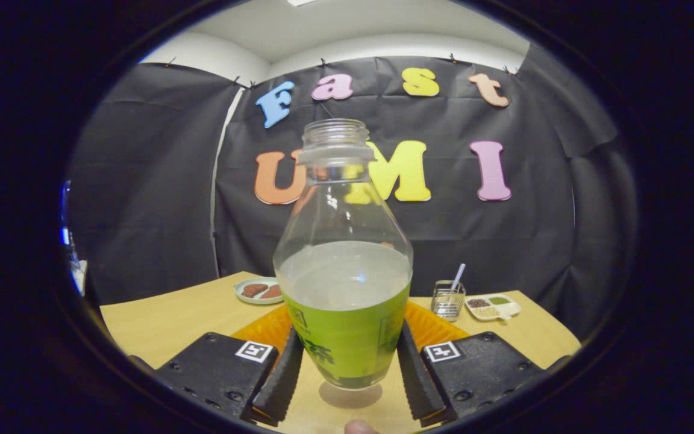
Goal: Take the bottle from table, then pour the juice into the cup, finally place the bottle on the coaster
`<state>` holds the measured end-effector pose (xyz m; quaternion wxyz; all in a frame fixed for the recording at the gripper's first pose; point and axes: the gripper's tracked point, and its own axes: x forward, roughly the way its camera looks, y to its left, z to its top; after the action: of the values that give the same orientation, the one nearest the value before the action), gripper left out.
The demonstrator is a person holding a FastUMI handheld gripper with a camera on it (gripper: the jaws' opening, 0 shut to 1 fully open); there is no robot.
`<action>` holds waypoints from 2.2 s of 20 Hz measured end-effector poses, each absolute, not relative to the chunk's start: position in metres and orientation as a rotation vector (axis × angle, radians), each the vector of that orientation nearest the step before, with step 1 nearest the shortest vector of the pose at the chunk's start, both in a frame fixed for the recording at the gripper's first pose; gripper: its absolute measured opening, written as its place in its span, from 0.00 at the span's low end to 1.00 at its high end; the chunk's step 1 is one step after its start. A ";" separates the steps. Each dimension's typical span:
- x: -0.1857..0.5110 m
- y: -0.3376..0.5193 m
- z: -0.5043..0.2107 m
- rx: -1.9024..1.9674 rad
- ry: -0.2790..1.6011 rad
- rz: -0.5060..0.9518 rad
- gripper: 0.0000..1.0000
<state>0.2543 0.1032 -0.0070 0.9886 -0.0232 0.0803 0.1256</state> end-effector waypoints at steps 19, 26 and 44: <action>0.309 0.110 -0.128 -0.072 0.340 0.262 0.82; 0.312 0.108 -0.132 -0.083 0.346 0.252 0.83; 0.207 0.082 -0.065 -0.006 0.247 0.149 1.00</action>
<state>0.2069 0.0821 -0.0653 0.9896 -0.0029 0.1233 0.0745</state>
